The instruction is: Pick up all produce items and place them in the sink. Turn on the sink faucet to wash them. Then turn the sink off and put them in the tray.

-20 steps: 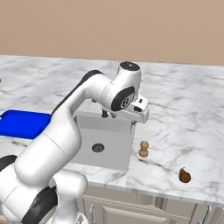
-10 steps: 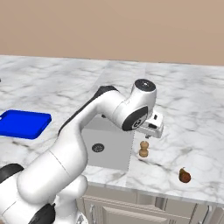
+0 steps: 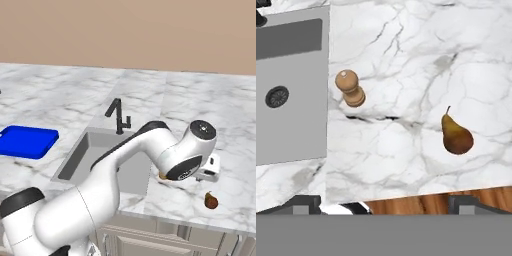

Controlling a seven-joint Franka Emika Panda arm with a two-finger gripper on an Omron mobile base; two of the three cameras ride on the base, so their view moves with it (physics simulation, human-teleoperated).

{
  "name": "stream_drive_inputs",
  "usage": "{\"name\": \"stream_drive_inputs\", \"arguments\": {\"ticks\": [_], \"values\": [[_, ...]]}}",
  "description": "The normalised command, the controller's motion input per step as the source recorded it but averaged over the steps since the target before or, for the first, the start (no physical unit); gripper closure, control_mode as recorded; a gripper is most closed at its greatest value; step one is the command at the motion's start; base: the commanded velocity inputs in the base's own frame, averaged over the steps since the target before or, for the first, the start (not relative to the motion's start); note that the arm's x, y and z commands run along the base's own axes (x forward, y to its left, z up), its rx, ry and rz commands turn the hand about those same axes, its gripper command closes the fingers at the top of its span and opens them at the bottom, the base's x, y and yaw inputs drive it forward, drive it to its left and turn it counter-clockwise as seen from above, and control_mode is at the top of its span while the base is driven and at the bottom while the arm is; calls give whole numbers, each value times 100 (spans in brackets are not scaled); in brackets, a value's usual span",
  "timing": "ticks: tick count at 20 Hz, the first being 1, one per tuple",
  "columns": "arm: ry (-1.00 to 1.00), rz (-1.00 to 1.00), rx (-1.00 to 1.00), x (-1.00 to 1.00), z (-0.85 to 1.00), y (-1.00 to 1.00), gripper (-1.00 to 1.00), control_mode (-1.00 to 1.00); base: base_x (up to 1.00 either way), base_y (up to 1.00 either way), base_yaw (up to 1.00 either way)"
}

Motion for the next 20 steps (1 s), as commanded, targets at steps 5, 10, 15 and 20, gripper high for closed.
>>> {"name": "stream_drive_inputs", "arguments": {"ticks": [5, 10, 15, 20], "values": [[0, 11, -8, -13, -54, -72, -100, -100, 0, 0, 0], [0, 8, -10, 0, -46, -50, -100, -100, 0, 0, 0], [1, 5, -9, 4, -27, -28, -100, -100, 0, 0, 0], [5, 3, -10, 18, -25, -5, -100, -100, 0, 0, 0]]}}
